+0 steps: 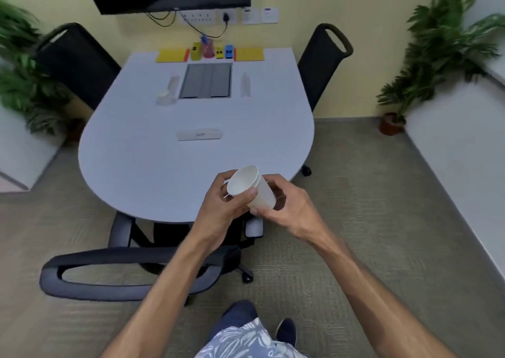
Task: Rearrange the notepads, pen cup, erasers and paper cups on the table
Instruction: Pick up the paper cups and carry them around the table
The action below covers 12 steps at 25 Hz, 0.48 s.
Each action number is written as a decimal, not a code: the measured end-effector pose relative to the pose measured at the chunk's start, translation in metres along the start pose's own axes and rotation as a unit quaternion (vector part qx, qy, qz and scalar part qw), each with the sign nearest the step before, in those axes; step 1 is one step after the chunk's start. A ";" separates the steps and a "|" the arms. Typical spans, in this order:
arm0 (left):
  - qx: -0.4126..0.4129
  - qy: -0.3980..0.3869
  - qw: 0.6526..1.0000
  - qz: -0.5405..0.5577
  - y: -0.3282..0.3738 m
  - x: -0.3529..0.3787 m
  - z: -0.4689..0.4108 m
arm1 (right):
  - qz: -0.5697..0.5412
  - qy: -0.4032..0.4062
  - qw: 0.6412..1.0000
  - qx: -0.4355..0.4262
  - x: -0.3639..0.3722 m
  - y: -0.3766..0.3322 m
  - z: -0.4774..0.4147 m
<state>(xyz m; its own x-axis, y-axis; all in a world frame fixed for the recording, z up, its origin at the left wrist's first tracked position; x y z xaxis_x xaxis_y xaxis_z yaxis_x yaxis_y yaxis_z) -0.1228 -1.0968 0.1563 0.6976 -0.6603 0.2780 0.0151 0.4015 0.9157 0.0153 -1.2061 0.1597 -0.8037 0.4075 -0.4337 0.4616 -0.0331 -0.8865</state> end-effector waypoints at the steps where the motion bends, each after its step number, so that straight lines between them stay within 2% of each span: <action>1: 0.002 0.015 1.000 0.003 0.000 -0.001 -0.001 | -0.003 -0.013 1.000 -0.007 0.000 0.001 -0.004; 7: 0.016 0.088 0.996 0.023 0.007 -0.026 -0.016 | -0.007 -0.062 0.998 -0.033 0.016 0.014 -0.040; 12: 0.055 0.131 0.988 0.067 0.028 -0.061 -0.041 | 0.007 -0.094 0.995 -0.017 0.032 0.027 -0.071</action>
<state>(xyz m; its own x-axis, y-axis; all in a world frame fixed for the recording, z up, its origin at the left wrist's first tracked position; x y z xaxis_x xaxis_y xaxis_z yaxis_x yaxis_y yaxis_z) -0.1359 -1.0195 0.1531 0.8493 -0.4141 0.3274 -0.1571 0.3939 0.9056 0.0287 -1.1293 0.1338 -0.8518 0.2300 -0.4707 0.4827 -0.0047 -0.8758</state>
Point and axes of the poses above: each hand's wrist, its own z-axis away from the middle knuckle, its own x-axis out of the palm, y = z × x, the point moved 2 cm from there along -z, towards the middle knuckle, and after that the axes turned 7 degrees about -x, right-handed, at the moved point
